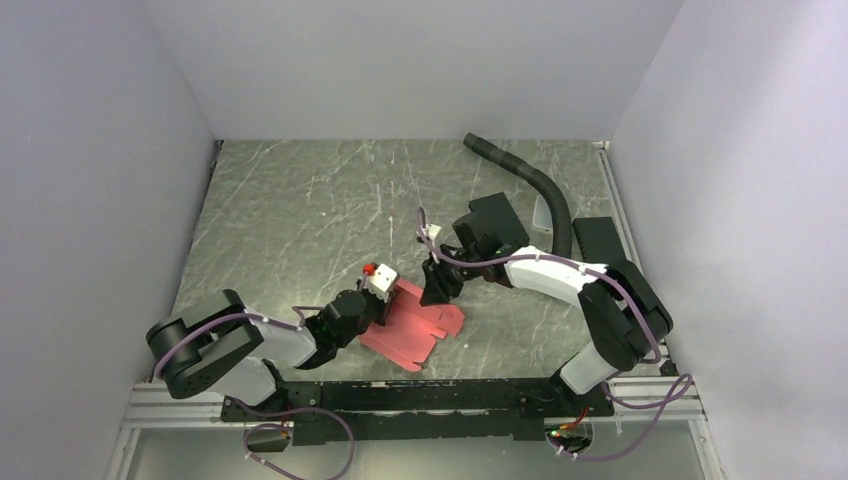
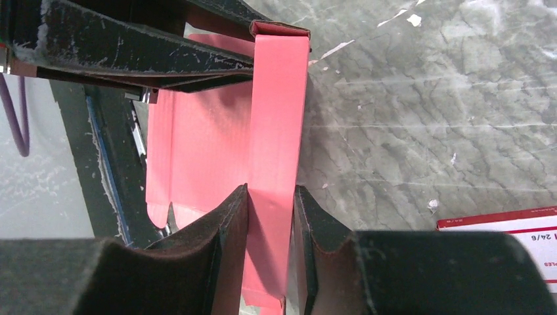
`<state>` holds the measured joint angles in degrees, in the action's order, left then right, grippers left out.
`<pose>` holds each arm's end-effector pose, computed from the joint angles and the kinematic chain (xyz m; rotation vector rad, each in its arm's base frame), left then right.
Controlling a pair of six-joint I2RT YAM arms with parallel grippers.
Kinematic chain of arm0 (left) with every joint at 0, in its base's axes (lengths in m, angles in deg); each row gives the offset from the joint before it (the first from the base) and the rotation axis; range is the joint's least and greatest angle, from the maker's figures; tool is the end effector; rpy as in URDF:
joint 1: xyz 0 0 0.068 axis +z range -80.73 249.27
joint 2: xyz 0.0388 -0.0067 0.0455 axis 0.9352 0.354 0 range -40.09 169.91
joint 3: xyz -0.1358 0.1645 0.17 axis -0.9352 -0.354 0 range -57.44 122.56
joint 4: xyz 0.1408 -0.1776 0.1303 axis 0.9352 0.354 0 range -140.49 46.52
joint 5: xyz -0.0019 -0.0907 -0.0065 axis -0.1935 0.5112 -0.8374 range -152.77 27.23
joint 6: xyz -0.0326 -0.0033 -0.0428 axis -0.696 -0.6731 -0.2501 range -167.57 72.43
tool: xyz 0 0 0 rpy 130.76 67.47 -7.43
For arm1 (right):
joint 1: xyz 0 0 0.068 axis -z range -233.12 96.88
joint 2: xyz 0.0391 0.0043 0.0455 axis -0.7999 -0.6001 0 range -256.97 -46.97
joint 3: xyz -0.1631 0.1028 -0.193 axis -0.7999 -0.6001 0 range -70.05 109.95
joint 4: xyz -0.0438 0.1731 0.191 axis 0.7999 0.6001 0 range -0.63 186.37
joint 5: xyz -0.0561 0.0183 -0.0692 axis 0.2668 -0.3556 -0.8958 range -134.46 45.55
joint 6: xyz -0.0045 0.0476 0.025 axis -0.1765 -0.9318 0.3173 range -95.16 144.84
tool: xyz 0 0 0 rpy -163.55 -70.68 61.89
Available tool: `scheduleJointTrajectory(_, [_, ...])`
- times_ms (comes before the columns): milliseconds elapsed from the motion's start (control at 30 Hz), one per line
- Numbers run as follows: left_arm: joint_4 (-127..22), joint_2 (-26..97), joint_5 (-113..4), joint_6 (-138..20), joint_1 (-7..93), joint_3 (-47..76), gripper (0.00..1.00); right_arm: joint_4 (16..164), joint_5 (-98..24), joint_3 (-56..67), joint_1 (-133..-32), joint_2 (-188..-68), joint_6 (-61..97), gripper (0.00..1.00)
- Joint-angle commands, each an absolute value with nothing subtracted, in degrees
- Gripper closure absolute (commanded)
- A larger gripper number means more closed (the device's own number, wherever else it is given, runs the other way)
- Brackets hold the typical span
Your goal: Fold the paper box
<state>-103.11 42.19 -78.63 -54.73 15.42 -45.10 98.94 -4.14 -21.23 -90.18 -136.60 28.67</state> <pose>0.1426 -0.1786 0.1334 0.5678 1.8013 -0.4761 0.2314 0.2037 0.1848 -1.1608 2.1849 1.1156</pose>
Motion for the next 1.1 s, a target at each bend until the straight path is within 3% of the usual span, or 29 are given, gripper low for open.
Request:
scheduleJointTrajectory(0, [-101.52,40.17,-80.63,-54.87,15.21,-44.52,0.79,98.51,-7.06,-19.60,-92.45,-133.94,31.91,0.75])
scheduleJointTrajectory(133, [-101.14,40.54,-80.31,-54.74,15.19,-44.43,0.82,98.69,-8.16,-19.38,-93.19,-133.59,32.47,0.75])
scheduleJointTrajectory(233, [-101.41,40.94,-80.06,-54.85,15.15,-44.45,0.76,98.69,-8.92,-19.41,-93.35,-133.28,32.74,0.75])
scheduleJointTrajectory(667, [-99.92,37.54,-81.03,-55.95,15.20,-45.84,0.66,98.95,-13.44,-19.24,-95.56,-132.84,34.51,0.78])
scheduleJointTrajectory(1067, [-95.94,33.83,-82.01,-58.08,15.21,-47.20,0.71,98.93,-14.61,-19.24,-95.93,-132.93,34.63,0.79])
